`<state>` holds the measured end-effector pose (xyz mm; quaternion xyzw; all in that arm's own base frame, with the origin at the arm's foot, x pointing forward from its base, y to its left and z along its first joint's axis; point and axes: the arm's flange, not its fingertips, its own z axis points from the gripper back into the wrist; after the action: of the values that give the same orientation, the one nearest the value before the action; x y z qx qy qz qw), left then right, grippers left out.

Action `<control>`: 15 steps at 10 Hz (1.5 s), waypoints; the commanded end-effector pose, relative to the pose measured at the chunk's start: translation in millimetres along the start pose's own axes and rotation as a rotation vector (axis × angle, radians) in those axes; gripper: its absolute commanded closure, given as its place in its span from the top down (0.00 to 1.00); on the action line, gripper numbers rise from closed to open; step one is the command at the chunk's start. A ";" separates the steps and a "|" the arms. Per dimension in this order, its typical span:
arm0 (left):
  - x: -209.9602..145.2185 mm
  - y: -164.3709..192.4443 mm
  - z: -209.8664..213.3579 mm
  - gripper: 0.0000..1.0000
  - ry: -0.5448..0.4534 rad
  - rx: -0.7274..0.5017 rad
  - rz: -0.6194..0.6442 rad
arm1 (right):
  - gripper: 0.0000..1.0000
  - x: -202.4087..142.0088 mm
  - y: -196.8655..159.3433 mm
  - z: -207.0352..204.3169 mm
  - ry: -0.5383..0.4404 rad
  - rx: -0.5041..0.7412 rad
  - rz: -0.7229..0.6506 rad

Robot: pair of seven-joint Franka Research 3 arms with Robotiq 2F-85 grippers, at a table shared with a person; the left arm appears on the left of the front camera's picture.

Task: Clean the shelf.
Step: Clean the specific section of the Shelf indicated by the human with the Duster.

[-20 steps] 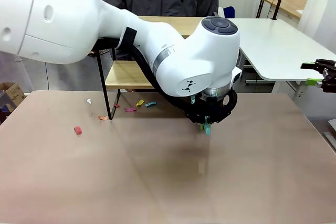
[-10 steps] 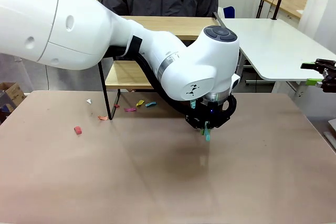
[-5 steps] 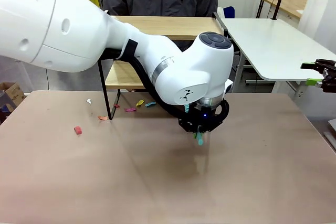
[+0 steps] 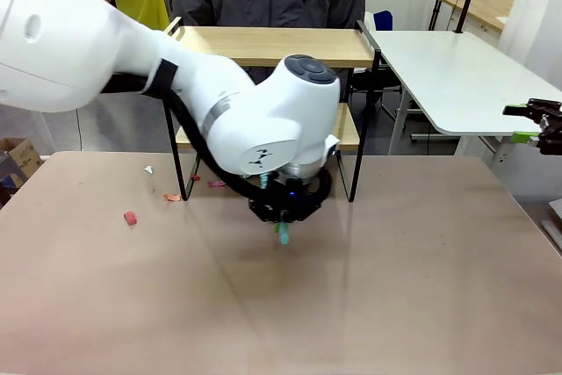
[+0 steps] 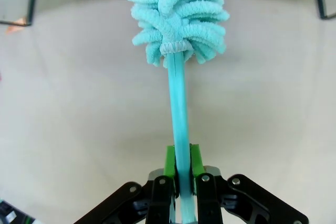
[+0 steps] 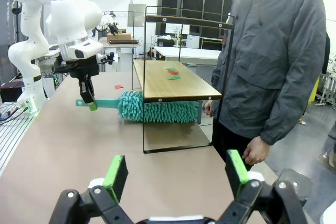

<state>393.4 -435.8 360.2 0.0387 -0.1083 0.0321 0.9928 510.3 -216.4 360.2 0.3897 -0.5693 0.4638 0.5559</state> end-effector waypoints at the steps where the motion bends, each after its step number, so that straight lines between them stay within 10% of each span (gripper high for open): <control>1: -6.8 40.1 -3.7 0.13 -0.019 0.088 0.053 | 1.00 3.2 -0.6 -0.8 0.003 -0.002 0.005; 8: -7.0 102.0 -3.6 0.13 -0.098 0.334 0.101 | 1.00 3.2 -0.6 -0.8 0.003 -0.002 0.005; 15: -9.3 107.1 20.7 0.13 -0.123 0.214 0.016 | 1.00 3.2 -0.6 -0.8 0.003 -0.002 0.005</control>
<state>381.2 -342.5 372.0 0.1672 -0.1481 0.0719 0.9721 510.3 -216.4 360.1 0.3897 -0.5692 0.4638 0.5559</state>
